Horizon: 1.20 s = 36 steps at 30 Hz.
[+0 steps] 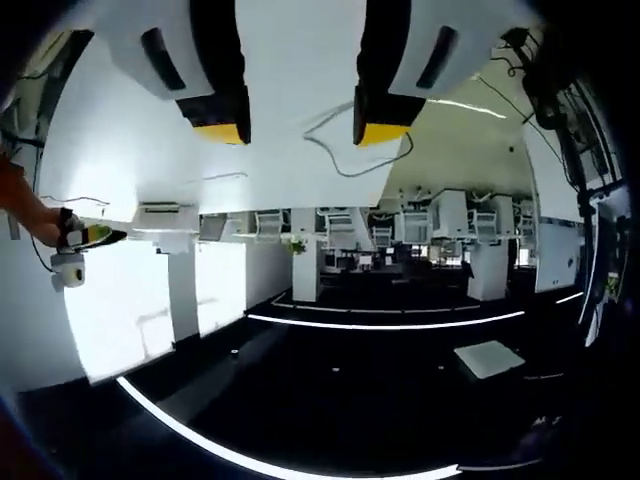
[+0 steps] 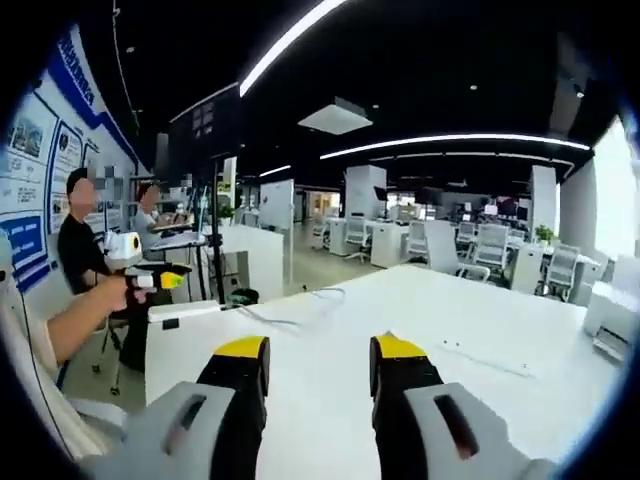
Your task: Pick up the power strip scattered on the table, fix it on the side mounting bracket of the table, and press the switch
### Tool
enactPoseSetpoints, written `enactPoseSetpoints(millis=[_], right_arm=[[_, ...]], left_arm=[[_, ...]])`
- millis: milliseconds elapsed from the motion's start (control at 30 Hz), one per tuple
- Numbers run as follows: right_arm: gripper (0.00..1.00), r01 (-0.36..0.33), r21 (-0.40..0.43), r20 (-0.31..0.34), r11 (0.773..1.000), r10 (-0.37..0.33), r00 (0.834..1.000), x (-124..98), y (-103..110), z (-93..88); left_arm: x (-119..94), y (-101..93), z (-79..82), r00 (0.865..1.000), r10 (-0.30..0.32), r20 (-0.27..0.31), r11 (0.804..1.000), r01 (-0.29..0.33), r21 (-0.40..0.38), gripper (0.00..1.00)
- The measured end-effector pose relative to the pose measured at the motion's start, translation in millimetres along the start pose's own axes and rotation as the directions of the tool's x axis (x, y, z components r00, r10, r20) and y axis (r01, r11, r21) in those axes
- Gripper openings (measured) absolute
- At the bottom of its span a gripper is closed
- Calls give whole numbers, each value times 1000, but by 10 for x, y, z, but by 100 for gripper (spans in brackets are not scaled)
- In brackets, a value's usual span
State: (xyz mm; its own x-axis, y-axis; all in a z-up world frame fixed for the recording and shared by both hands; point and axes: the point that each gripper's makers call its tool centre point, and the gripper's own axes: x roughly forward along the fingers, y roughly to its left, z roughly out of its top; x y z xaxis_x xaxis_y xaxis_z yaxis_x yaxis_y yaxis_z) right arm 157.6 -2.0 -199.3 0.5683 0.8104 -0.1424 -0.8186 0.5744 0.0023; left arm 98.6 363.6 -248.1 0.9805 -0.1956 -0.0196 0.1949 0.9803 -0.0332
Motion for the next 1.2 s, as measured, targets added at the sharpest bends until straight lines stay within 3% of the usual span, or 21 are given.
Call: enactPoseSetpoints(millis=[167,300,467,600,733,1067,1200], right_arm=[[37,78,45,49,996,-80,996,-462,-279,-43],[38,153,78,99,985,-160,982,-820,-529,-31],[40,215,97,136,972,-227,964,-1173,-687,-71],[41,299,85,178,950,-310,934,-1514,-836,-122],[41,375,50,196,926,-377,905,-1781,-964,-207],[41,438,65,226,897,-441,869,-2097,-1078,-376],[41,473,88,235,877,-479,846,-2212,-1147,-492]], left_arm=[[95,-121,15,1000,-8,26,1000,8,-4,47],[148,-211,74,999,-6,47,1000,6,-1,47],[186,-280,139,998,5,61,1000,-5,12,47],[194,-328,151,997,15,74,1000,-17,18,47],[214,-395,62,998,-12,65,1000,13,-18,50],[227,-503,-48,995,2,98,1000,-3,7,52],[202,-515,-112,992,16,124,1000,-17,5,52]])
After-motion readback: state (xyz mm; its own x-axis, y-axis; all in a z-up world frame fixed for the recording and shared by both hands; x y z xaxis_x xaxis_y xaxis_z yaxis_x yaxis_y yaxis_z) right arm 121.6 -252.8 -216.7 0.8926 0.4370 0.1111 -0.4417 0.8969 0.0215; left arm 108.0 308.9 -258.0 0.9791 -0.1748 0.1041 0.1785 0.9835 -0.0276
